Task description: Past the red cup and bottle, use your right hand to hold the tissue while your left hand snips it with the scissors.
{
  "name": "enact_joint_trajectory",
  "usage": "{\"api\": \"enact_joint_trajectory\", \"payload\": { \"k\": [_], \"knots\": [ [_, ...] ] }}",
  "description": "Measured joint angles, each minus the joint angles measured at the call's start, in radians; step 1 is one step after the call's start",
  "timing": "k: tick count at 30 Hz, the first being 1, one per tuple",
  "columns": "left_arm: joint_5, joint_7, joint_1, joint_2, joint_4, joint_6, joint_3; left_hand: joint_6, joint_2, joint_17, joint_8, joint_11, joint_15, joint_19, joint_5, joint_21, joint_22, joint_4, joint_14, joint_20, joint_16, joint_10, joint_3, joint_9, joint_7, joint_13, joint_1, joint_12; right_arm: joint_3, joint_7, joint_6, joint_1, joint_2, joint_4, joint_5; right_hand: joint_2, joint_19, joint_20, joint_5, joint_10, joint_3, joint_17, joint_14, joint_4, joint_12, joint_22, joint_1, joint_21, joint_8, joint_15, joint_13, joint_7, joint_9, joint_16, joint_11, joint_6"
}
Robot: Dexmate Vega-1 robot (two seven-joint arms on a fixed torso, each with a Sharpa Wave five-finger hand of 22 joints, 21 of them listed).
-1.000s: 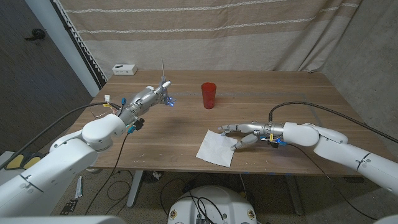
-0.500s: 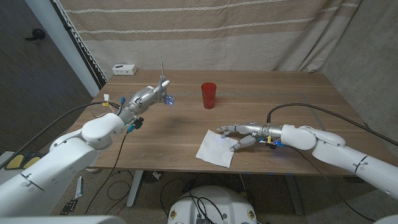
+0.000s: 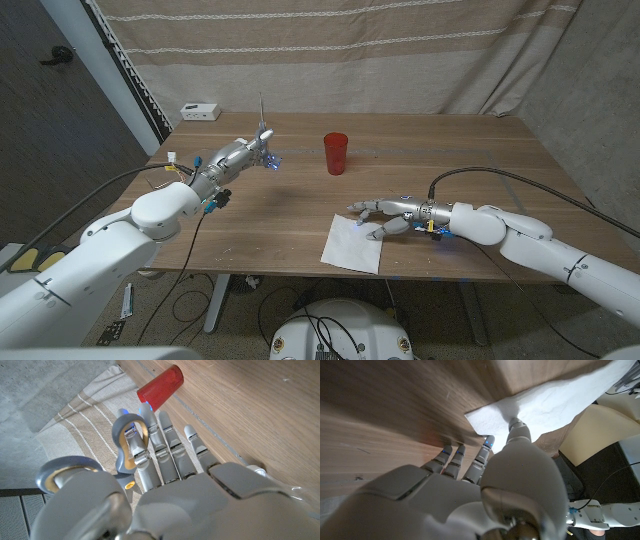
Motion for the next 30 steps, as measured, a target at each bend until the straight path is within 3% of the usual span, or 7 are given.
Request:
{"api": "enact_joint_trajectory", "payload": {
  "k": [6,12,18,20,24,26,30],
  "knots": [
    [-0.002,0.000,0.000,0.001,0.001,-0.001,0.000,0.000,0.000,0.000,-0.003,0.000,0.000,0.000,0.000,0.000,0.000,0.000,0.000,0.000,0.000,0.000,0.000,0.000,0.000,0.000,0.000,0.000,-0.003,-0.037,0.014,-0.001,0.010,0.016,-0.018,-0.002,0.028,0.002,-0.006,0.110,0.018,0.021,0.079,0.001,0.085,0.008,0.037,0.018,0.000,0.000,0.065,-0.013,0.000,0.034,0.021,0.040],
    [-0.003,0.000,0.000,0.001,0.002,-0.001,0.001,0.000,0.000,0.000,-0.003,0.000,0.000,0.000,0.000,0.000,0.000,0.000,0.000,0.000,0.000,0.000,0.000,0.000,0.000,-0.004,0.000,0.000,-0.003,-0.072,0.021,-0.005,0.021,0.030,-0.036,0.001,0.067,-0.001,-0.017,0.166,0.091,0.023,0.114,-0.022,0.211,0.033,0.163,0.062,-0.021,-0.003,0.163,-0.009,0.000,0.127,0.027,0.098],
    [-0.004,0.001,-0.002,0.001,0.004,-0.001,0.002,0.000,0.000,0.000,-0.003,0.000,0.000,0.000,0.000,-0.007,0.000,0.000,0.000,0.000,0.000,0.000,0.000,0.000,0.000,-0.003,0.000,-0.001,-0.004,-0.106,0.028,-0.008,0.032,0.045,-0.048,-0.004,0.088,-0.001,-0.017,0.183,0.100,0.023,0.171,-0.021,0.261,0.045,0.188,0.085,-0.022,-0.019,0.188,0.003,0.003,0.155,0.027,0.128],
    [-0.005,0.001,-0.002,0.001,0.004,-0.001,0.003,0.000,0.000,0.000,-0.003,-0.004,0.004,0.000,0.000,-0.007,0.000,0.000,-0.004,0.000,0.000,-0.004,0.000,0.000,0.000,-0.004,0.000,-0.001,-0.004,-0.114,0.030,-0.010,0.035,0.050,-0.048,-0.005,0.092,-0.004,-0.023,0.183,0.100,0.023,0.177,-0.020,0.276,0.050,0.203,0.095,-0.020,-0.024,0.188,-0.006,0.003,0.170,0.027,0.162],
    [-0.007,0.001,-0.004,0.002,0.005,-0.001,0.003,0.000,0.000,0.000,-0.003,-0.005,0.004,0.000,0.000,-0.007,0.000,0.003,-0.004,0.000,0.000,-0.005,-0.003,0.000,0.000,-0.005,0.000,-0.001,-0.002,-0.125,0.032,-0.012,0.039,0.055,-0.042,0.007,0.097,0.001,-0.041,0.179,0.113,0.023,0.213,-0.008,0.306,0.061,0.215,0.111,-0.009,-0.035,0.188,-0.034,0.007,0.192,0.030,0.230],
    [-0.008,0.001,-0.004,0.003,0.005,-0.001,0.003,0.000,0.000,0.000,-0.003,-0.005,0.004,0.000,0.000,-0.007,0.000,0.003,-0.004,0.000,0.000,-0.005,-0.003,0.000,0.000,-0.005,0.000,-0.002,0.000,-0.133,0.030,-0.014,0.040,0.055,-0.037,0.016,0.096,0.000,-0.066,0.144,0.128,0.022,0.217,0.007,0.337,0.071,0.224,0.128,0.004,-0.039,0.188,-0.046,0.009,0.210,0.032,0.304],
    [-0.008,-0.001,-0.005,0.004,0.006,-0.001,0.003,0.000,0.000,0.000,-0.003,-0.005,0.004,0.000,0.007,-0.007,0.000,0.003,-0.004,0.000,0.000,-0.005,-0.003,0.000,0.000,-0.005,0.000,0.005,0.011,-0.142,0.021,-0.016,0.040,0.053,-0.026,0.021,0.083,-0.001,-0.107,0.094,0.159,0.022,0.210,0.038,0.375,0.087,0.229,0.159,0.021,-0.032,0.188,-0.045,0.014,0.233,0.032,0.438]
  ]
}}
